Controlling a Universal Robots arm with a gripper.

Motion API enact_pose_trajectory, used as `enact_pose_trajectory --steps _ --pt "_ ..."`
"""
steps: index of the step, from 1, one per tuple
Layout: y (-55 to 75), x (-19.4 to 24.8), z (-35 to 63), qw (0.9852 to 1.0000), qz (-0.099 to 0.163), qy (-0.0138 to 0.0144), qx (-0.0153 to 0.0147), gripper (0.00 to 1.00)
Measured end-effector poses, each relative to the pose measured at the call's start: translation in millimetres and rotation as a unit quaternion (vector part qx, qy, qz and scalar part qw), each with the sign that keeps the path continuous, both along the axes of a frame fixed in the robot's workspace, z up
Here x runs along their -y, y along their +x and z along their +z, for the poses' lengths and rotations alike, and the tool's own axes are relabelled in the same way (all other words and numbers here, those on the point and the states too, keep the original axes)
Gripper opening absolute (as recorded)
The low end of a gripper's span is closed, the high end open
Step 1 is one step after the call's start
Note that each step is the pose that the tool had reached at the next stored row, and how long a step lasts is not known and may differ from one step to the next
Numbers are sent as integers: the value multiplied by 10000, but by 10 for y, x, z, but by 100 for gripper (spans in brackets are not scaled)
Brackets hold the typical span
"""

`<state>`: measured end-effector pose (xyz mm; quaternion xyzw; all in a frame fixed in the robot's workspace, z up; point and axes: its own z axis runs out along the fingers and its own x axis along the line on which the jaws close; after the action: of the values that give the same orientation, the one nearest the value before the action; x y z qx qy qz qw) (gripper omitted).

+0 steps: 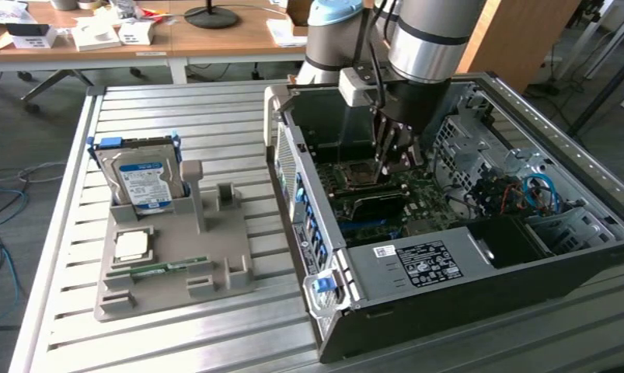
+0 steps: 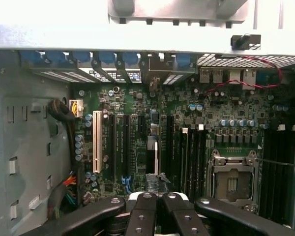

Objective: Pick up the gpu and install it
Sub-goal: 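Press down on the gpu until it lock into place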

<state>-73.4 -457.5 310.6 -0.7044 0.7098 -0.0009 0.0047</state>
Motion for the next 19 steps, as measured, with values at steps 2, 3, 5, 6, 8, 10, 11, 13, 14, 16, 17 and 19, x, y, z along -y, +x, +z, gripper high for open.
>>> enact_pose_trajectory --steps 2,3,5,6,8,10,11,13,14,16,17,19 --pt "0 0 -23 10000 0 1 0 11" --pt "0 0 -23 10000 0 0 0 11" --pt "0 0 -23 10000 0 0 0 11" --pt "0 0 -23 10000 0 0 0 11" --pt "-13 0 -26 10000 -2 1 1 11" --pt "-43 -1 -31 10000 -1 2 1 11" --pt "-55 -3 -32 10000 -1 1 0 11" --pt "-85 -13 -40 10000 -4 1 0 11" --pt "-99 -20 -44 10000 -6 1 0 11" --pt "-118 -43 -53 10000 -12 1 0 11" --pt "-120 -56 -58 10000 -13 1 0 11" --pt "-119 -70 -73 10000 -12 1 0 11"
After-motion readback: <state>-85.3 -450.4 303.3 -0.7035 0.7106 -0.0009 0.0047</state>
